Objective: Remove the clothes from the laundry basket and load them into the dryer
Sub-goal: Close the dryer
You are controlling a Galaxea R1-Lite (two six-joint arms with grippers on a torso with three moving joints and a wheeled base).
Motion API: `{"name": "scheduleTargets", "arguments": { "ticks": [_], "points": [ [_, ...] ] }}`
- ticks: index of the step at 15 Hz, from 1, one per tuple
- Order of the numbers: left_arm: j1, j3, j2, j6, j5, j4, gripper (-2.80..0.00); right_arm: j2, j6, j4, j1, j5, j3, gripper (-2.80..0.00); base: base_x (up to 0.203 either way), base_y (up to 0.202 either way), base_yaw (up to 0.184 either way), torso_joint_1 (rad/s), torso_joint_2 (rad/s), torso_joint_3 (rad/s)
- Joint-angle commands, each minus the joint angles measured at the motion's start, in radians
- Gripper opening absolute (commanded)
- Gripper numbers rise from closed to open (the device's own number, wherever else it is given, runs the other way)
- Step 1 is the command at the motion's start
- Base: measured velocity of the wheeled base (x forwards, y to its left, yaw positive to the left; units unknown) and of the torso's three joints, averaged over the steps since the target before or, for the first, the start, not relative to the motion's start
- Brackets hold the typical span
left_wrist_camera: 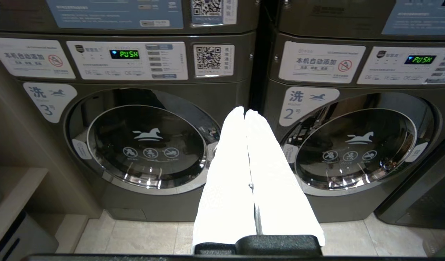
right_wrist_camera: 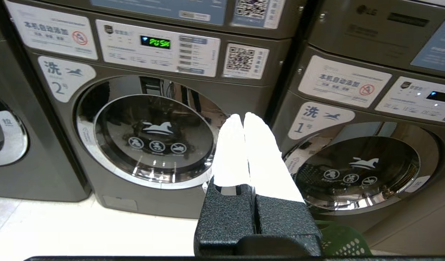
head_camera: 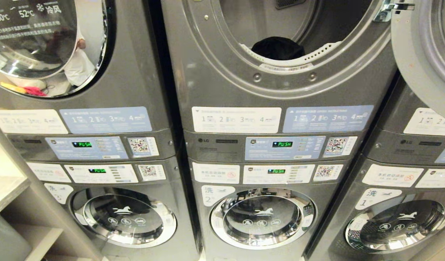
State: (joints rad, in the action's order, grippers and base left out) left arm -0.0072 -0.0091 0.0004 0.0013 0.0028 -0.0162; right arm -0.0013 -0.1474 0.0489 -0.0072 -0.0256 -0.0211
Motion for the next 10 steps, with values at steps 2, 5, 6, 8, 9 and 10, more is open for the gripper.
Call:
{"name": "scheduleTargets", "arguments": {
  "ticks": [2, 5, 6, 8, 9, 10],
  "points": [
    [0.0, 0.0, 0.0, 0.0, 0.0, -0.001, -2.8, 0.001, -0.001, 0.0, 0.0, -0.001, 0.0, -2.8, 0.0, -0.194, 0.0, 0.005, 0.0, 0.002],
    [0.0, 0.0, 0.0, 0.0, 0.0, -0.001, -2.8, 0.001, -0.003, 0.002, 0.0, -0.001, 0.0, -2.8, 0.0, -0.194, 0.0, 0.002, 0.0, 0.001],
    [0.0, 0.0, 0.0, 0.0, 0.0, -0.001, -2.8, 0.001, -0.003, 0.004, 0.0, -0.001, -0.002, -2.8, 0.0, -0.193, 0.003, 0.004, 0.0, 0.007],
    [0.0, 0.0, 0.0, 0.0, 0.0, -0.001, -2.8, 0.001, -0.001, 0.009, 0.0, -0.001, -0.003, -2.8, 0.0, -0.192, 0.001, 0.002, 0.0, 0.0],
    [0.0, 0.0, 0.0, 0.0, 0.0, -0.001, -2.8, 0.001, -0.001, 0.011, 0.0, -0.001, -0.003, -2.8, 0.0, -0.193, 0.001, -0.001, 0.01, -0.001],
    [0.0, 0.0, 0.0, 0.0, 0.0, -0.001, -2.8, 0.001, -0.001, 0.011, 0.0, -0.001, -0.003, -2.8, 0.0, -0.191, -0.001, 0.002, 0.0, 0.002]
  ]
}}
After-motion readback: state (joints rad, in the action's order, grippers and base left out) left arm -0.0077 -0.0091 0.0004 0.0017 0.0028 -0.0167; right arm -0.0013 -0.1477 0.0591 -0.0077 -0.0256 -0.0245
